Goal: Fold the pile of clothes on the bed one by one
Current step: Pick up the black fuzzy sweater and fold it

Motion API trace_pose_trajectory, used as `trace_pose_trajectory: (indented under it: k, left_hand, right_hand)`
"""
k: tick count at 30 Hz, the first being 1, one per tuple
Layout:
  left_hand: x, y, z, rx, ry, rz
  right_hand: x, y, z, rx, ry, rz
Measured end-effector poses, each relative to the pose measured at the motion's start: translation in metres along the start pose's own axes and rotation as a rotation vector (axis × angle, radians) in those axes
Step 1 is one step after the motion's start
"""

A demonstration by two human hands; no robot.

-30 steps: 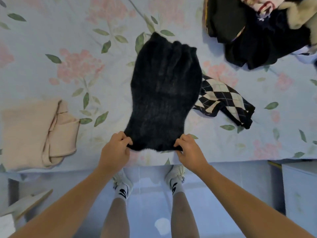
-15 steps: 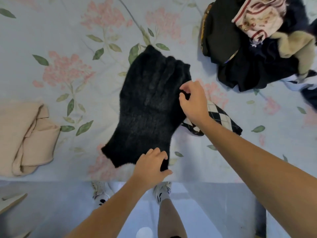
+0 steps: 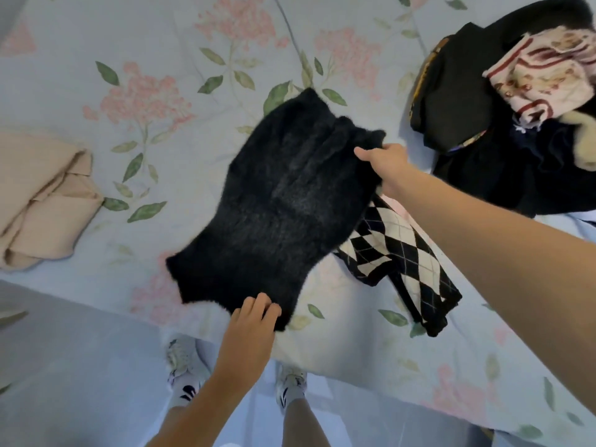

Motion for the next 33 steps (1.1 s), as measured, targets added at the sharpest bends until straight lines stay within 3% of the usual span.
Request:
trace_pose_trajectory:
  k: [9, 17, 24, 29, 33]
  left_hand:
    - [-0.028, -0.03, -0.001, -0.364, -0.082, -0.117]
    - [-0.031, -0.048, 0.045, -0.714, -0.418, -0.217]
    - [-0.007, -0.075, 0.113, -0.779, -0.599, -0.32]
    - [-0.001, -0.085, 0.166, -0.829, -0.773, -0.398]
    - [0.001, -0.081, 0.187, -0.781, -0.861, -0.341]
  right_hand:
    - [0.002, -0.05, 0.002, -0.092, -0.035, -0.136]
    - [-0.014, -0.019, 0.032, -0.063, -0.083, -0.084]
    - [-0.023, 0.041, 0.058, -0.086, -0.109, 0.015]
    - [-0.015, 0.09, 0.08, 0.025, -0.135, 0.049]
    - [0.0, 0.12, 0.089, 0.056, -0.135, 0.065]
Point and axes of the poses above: each hand's wrist, its own x-axis towards the middle knuckle, its own y-axis out of the palm, z = x × y, the point moved 7 cm from there along x, towards the middle knuckle, and after that the axes turned 3 degrees about -z, right-handed, at the moved point
